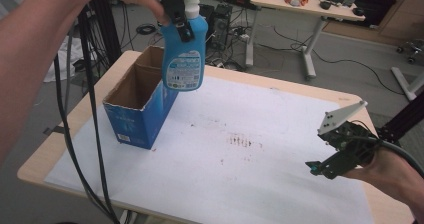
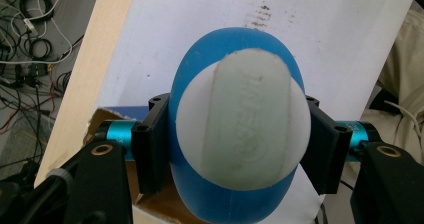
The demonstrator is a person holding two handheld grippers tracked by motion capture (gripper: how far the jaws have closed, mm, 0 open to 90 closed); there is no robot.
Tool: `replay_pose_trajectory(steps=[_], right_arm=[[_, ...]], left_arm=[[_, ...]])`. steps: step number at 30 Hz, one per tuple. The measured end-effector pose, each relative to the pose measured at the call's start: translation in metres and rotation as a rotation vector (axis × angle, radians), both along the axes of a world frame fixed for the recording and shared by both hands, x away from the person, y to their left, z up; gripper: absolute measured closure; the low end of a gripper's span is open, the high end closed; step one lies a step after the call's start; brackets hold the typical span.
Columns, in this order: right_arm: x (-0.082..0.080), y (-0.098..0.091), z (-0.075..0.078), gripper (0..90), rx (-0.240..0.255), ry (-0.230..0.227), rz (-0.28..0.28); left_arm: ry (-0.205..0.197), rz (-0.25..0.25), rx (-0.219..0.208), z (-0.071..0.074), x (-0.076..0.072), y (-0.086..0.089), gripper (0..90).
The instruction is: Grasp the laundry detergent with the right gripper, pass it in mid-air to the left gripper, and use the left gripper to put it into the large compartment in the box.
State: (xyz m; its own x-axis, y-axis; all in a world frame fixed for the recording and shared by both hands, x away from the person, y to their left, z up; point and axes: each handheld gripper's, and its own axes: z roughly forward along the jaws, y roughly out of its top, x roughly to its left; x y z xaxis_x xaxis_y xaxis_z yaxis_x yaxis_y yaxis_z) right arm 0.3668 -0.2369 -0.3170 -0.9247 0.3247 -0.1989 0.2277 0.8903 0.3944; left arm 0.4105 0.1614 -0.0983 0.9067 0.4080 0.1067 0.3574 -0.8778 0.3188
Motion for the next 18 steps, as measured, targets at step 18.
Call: replay_pose_trajectory(steps=[18], right_arm=[[0.002,0.004,-0.011,13.2,-0.027,-0.001,-0.010]], left_arm=[[-0.009,0.129,0.041,0.009,-0.010,0.068,38.2]])
